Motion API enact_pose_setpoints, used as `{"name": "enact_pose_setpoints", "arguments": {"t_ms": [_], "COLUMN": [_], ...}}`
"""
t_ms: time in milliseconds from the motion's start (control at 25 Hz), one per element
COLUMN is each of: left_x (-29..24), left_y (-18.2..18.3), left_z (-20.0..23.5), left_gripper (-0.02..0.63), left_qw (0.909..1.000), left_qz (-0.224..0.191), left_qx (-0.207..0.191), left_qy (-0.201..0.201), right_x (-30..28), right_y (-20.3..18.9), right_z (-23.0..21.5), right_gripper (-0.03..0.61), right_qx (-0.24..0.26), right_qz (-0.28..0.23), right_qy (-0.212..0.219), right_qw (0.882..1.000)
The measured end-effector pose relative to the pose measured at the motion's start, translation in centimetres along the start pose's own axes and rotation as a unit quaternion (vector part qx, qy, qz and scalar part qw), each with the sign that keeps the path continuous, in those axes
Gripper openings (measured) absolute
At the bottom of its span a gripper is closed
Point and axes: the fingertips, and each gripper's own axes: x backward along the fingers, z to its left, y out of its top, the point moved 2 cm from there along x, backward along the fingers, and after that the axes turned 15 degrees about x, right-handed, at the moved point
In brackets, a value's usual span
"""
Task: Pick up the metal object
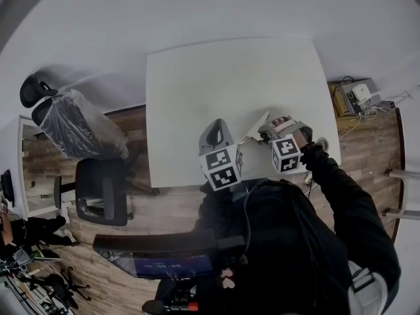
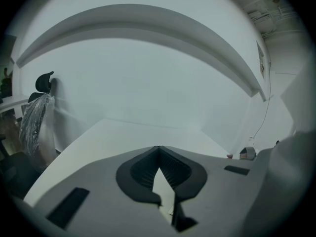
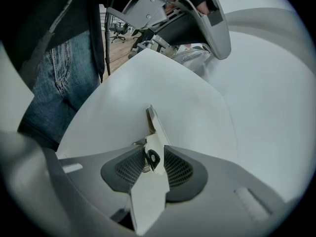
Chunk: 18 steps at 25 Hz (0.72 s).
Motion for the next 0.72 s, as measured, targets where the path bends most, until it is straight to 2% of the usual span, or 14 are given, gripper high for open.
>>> {"name": "enact_pose_setpoints", "arguments": {"t_ms": [720], "left_x": [-0.6], "left_y": [0.2], "left_z": [0.3], "left_gripper": [0.0], "left_qw": [1.0], "left_qz": [0.0], "left_qx": [0.002], "left_qy": [0.003], "right_x": [0.1], "right_y": [0.3], "right_z": [-0.9], "right_gripper": [0.071], "right_qx": [0.004], "right_qz": [-0.012], "right_qy": [0.003], "right_qw": [1.0]}}
